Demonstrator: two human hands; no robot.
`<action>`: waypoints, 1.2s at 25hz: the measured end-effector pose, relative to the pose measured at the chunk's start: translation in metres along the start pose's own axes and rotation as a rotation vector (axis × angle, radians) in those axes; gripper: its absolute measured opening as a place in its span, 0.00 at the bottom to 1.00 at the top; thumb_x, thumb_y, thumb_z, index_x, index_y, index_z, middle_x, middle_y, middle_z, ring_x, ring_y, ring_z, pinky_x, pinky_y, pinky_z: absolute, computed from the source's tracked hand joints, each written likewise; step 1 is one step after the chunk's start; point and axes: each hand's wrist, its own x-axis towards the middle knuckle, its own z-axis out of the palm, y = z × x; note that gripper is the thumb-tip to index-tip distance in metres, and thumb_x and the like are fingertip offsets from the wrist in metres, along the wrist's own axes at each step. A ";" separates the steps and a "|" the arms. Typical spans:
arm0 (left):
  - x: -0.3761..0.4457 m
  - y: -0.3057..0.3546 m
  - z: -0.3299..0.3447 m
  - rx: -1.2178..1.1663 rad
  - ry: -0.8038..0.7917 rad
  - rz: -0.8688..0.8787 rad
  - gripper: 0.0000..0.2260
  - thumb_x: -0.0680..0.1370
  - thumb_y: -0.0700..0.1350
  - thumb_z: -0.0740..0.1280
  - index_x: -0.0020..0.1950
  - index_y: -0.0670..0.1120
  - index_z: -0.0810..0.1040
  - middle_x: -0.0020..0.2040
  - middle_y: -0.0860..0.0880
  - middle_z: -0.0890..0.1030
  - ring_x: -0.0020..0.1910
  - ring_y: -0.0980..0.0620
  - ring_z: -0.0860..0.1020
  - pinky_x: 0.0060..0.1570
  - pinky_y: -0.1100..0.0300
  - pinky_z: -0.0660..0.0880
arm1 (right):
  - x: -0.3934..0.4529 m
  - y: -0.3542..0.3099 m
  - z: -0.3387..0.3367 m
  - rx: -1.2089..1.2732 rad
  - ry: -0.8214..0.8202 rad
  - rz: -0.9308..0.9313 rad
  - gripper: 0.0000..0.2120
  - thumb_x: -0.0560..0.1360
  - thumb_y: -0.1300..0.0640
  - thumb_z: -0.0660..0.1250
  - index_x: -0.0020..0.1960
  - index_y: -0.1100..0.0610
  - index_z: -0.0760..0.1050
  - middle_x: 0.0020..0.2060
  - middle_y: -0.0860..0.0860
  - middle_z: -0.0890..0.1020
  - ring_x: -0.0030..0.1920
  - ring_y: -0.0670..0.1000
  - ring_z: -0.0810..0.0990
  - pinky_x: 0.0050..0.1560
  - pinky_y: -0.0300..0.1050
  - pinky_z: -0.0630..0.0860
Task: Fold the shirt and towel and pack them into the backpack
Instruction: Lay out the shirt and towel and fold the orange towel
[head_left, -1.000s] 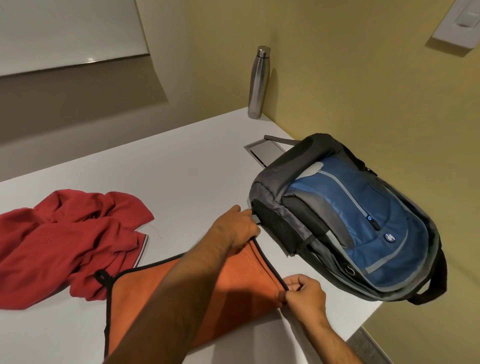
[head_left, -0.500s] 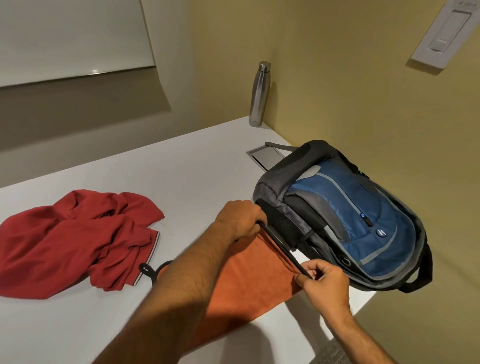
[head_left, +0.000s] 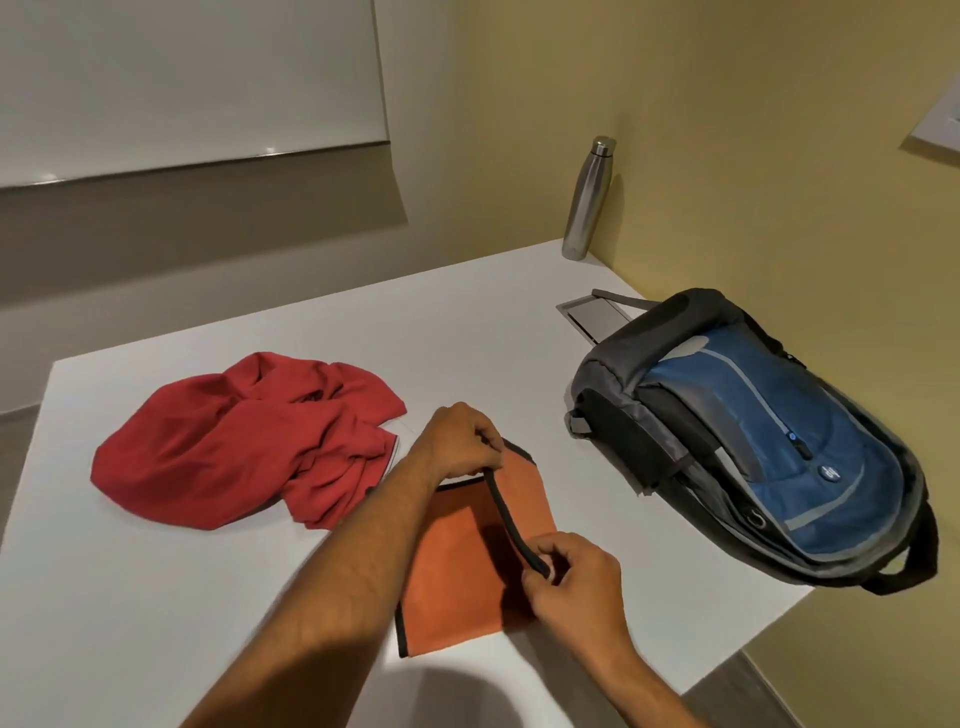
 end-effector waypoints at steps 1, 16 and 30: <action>-0.005 -0.011 -0.002 -0.015 0.026 -0.034 0.08 0.66 0.36 0.77 0.43 0.46 0.87 0.33 0.56 0.80 0.32 0.57 0.77 0.34 0.67 0.76 | -0.003 -0.002 0.012 -0.020 -0.021 -0.013 0.12 0.65 0.65 0.71 0.39 0.47 0.82 0.35 0.39 0.82 0.41 0.42 0.79 0.39 0.32 0.74; -0.040 -0.125 -0.001 -0.082 0.117 -0.220 0.18 0.70 0.28 0.69 0.55 0.45 0.83 0.50 0.49 0.81 0.46 0.53 0.78 0.39 0.68 0.75 | -0.018 -0.017 0.113 -0.177 -0.236 -0.093 0.10 0.65 0.56 0.61 0.42 0.54 0.80 0.38 0.47 0.78 0.40 0.50 0.76 0.38 0.42 0.73; -0.094 -0.167 0.096 0.667 0.323 0.227 0.36 0.77 0.67 0.58 0.74 0.41 0.68 0.74 0.40 0.69 0.73 0.40 0.68 0.67 0.41 0.65 | 0.036 0.074 0.090 -0.671 -0.284 -0.323 0.38 0.78 0.30 0.43 0.79 0.50 0.36 0.77 0.48 0.34 0.77 0.49 0.34 0.77 0.49 0.35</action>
